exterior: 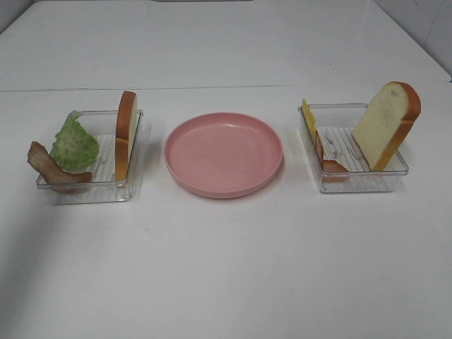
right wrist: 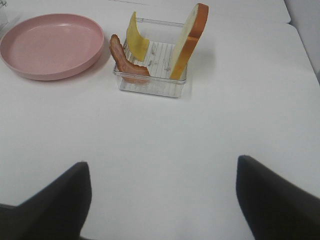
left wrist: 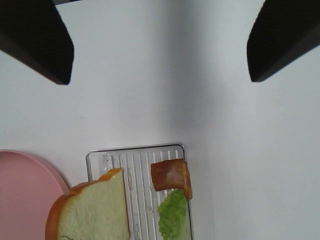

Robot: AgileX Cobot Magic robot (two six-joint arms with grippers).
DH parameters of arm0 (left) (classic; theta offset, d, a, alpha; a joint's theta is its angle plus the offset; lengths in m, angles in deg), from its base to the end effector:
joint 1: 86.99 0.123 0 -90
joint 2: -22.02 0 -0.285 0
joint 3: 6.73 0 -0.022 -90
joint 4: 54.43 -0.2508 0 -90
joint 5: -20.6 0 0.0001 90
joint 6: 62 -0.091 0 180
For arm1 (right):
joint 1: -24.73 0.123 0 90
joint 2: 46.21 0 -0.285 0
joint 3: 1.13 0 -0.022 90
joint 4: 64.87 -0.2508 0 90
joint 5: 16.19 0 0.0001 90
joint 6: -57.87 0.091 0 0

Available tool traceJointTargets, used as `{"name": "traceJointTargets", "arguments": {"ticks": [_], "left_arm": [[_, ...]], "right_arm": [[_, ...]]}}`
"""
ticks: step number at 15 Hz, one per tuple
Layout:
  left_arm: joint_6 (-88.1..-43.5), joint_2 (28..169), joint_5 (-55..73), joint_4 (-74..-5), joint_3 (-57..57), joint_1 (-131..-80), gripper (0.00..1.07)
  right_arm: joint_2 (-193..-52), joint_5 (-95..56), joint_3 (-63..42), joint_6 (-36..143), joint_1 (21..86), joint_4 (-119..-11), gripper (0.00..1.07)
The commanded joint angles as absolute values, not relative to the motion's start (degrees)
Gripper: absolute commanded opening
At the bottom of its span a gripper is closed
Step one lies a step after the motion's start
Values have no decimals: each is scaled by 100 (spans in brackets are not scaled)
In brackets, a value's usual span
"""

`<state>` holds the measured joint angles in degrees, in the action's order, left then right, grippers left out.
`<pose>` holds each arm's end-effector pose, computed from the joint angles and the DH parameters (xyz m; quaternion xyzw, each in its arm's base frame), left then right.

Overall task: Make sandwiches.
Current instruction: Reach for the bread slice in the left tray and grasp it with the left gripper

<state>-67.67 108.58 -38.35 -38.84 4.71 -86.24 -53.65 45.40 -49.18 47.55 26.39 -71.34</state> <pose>0.2705 -0.0174 0.3134 -0.0036 0.9718 -0.1165 0.2048 -0.0080 0.0088 0.2790 -0.0919 0.8467 0.0168 0.5238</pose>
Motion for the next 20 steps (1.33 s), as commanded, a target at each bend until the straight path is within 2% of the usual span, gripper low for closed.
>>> {"name": "traceJointTargets", "arguments": {"ticks": [1, 2, 5, 7, 10, 15, 20], "left_arm": [[-6652, 11603, -4070, -3959, -188, -9111, 88], [-6526, 11781, -4070, -4045, -354, -9249, 88], [-5054, 12996, -4305, -5013, -1678, -10206, 88], [-4515, 13523, -4511, -5391, -2268, -10555, 88], [-4189, 14124, -4804, -5575, -2852, -10784, 85], [-4160, 15150, -4912, -5368, -3843, -10824, 81], [-4200, 15557, -4620, -5380, -3935, -10824, 81]], "right_arm": [[-5291, 4495, -4924, 4761, 2605, -7123, 75], [-5291, 4495, -4924, 4761, 2605, -7123, 75], [-5291, 4495, -4924, 4761, 2605, -7123, 75], [-5291, 4495, -4924, 4761, 2605, -7123, 75], [-5291, 4495, -4924, 4761, 2605, -7123, 75], [-5291, 4495, -4924, 4761, 2605, -7123, 75], [-5291, 4495, -4924, 4761, 2605, -7123, 75]]}}
